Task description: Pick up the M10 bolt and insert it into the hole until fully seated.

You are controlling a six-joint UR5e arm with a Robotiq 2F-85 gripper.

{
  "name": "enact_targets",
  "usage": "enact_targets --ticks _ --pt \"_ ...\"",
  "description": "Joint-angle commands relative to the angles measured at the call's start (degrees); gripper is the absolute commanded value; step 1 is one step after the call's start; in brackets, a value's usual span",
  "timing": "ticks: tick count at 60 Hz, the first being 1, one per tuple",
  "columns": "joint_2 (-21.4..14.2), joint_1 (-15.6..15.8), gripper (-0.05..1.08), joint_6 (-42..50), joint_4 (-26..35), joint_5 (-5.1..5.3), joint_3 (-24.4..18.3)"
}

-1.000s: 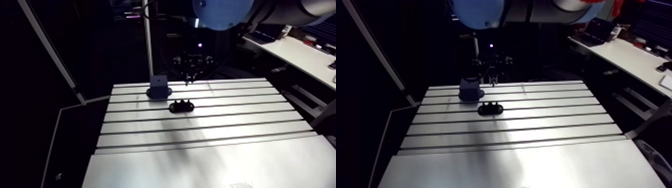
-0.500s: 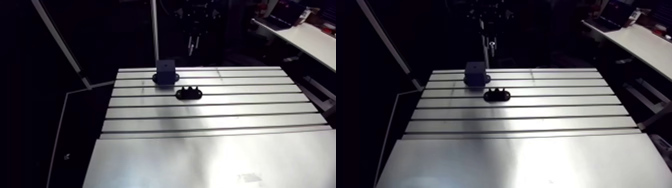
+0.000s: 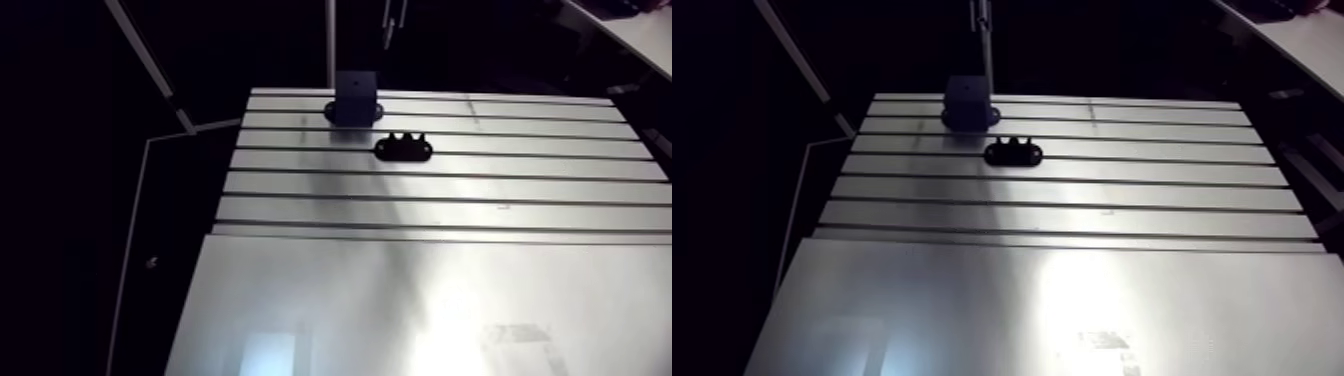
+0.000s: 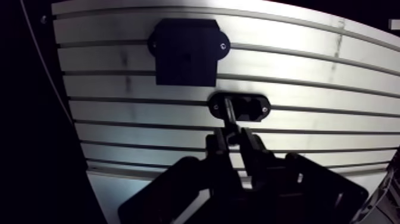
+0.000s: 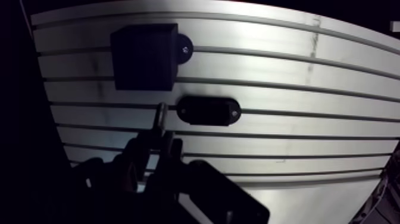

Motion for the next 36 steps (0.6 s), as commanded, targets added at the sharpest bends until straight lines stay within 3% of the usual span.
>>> enact_targets --ticks 1,28,36 --pt "3.23 1.01 1.07 0.04 2.03 0.52 -3.18" --pt "5.82 1.93 1.08 0.44 1.62 0.96 -5.08" --pt "6.12 2.27 1.08 1.18 1.52 0.45 -5.17"
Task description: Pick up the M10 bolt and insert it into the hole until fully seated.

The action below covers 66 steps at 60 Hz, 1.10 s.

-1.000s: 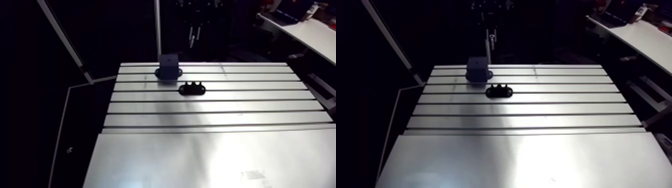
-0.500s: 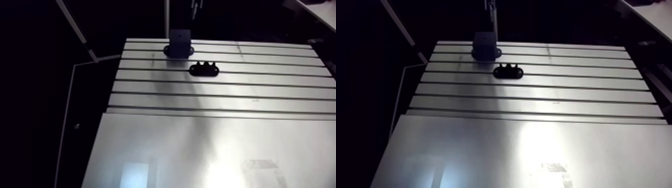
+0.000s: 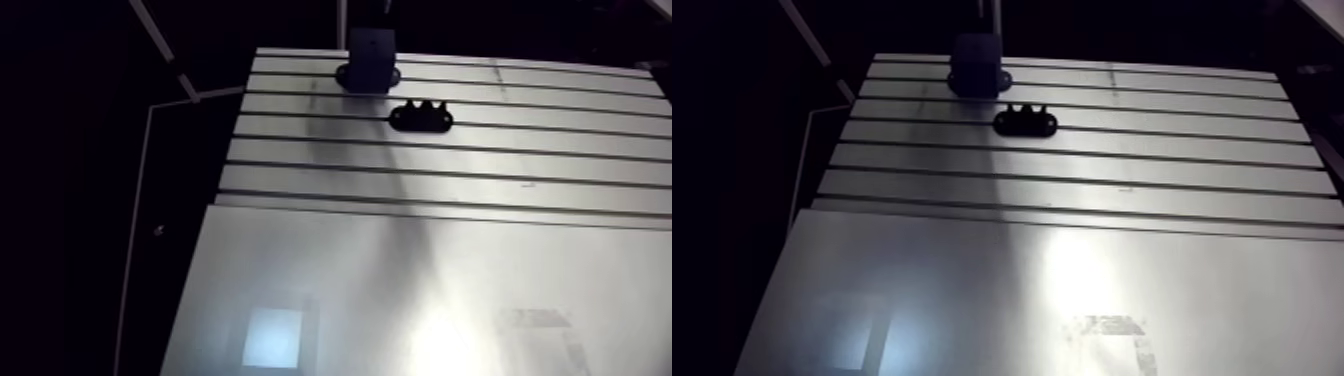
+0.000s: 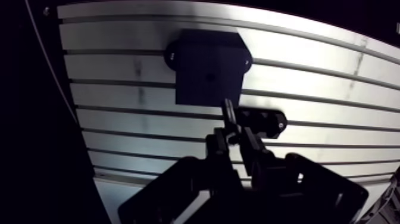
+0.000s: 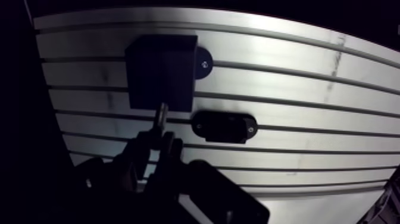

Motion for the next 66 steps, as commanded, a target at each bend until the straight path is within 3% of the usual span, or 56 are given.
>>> enact_targets --ticks 1,66 --pt "0.79 0.48 1.08 0.75 -0.20 -0.35 -0.30" --pt "3.23 1.54 1.08 0.75 -1.61 -0.81 -0.83"
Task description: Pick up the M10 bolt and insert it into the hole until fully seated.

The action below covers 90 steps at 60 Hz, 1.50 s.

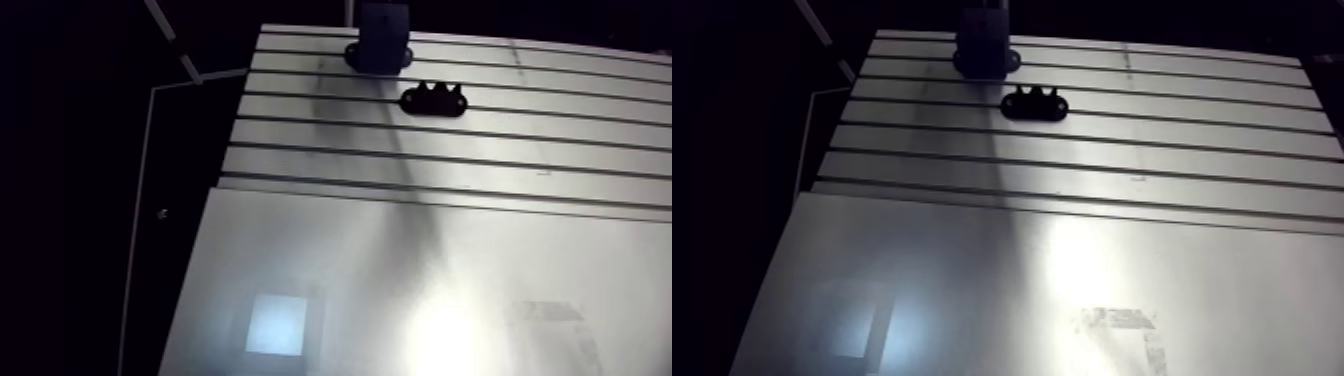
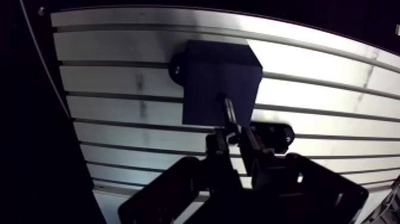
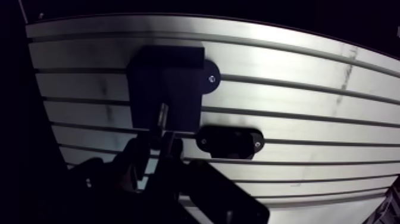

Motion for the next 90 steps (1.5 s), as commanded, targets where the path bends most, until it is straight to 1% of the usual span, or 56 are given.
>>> enact_targets --ticks 1,37,44,90 --pt "0.43 0.30 1.08 0.00 -0.04 -0.03 -0.03" --pt "0.89 0.59 1.08 0.08 -0.04 -0.21 0.06" --pt "0.90 0.58 1.08 0.08 -0.04 -0.54 0.14" --pt "1.07 0.58 1.08 0.17 -0.13 -0.63 0.67"
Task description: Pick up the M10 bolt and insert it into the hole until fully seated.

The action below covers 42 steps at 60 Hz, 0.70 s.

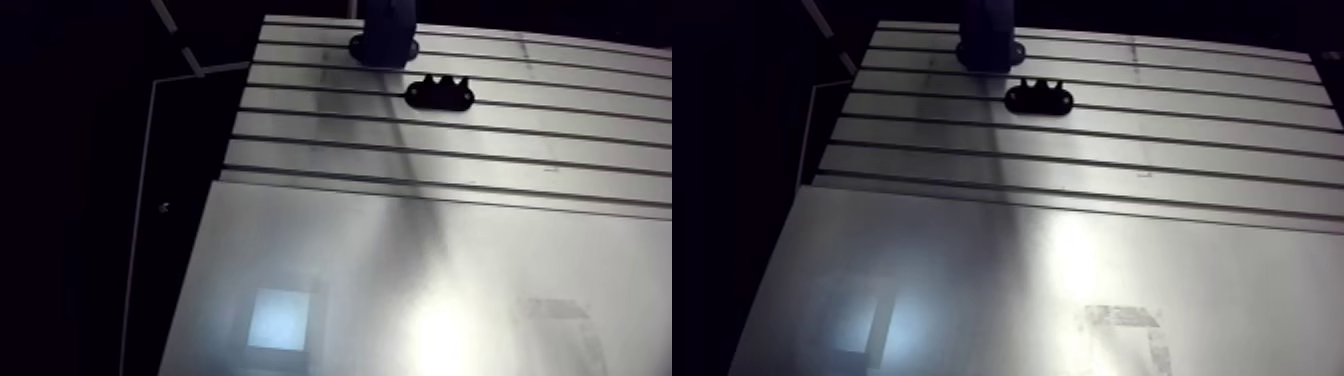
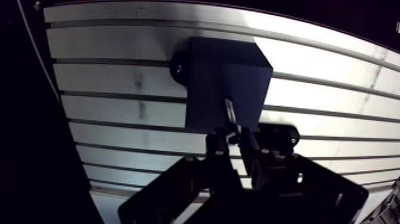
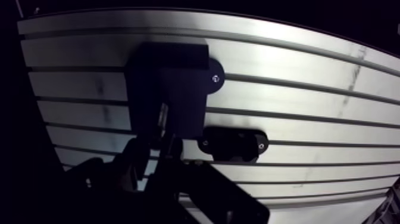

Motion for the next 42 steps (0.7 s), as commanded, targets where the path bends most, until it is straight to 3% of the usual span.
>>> enact_targets --ticks 1,42 --pt "0.08 0.00 1.08 0.02 -0.06 -0.07 0.10" --pt "0.35 0.00 1.08 0.20 -0.33 -0.09 0.44"
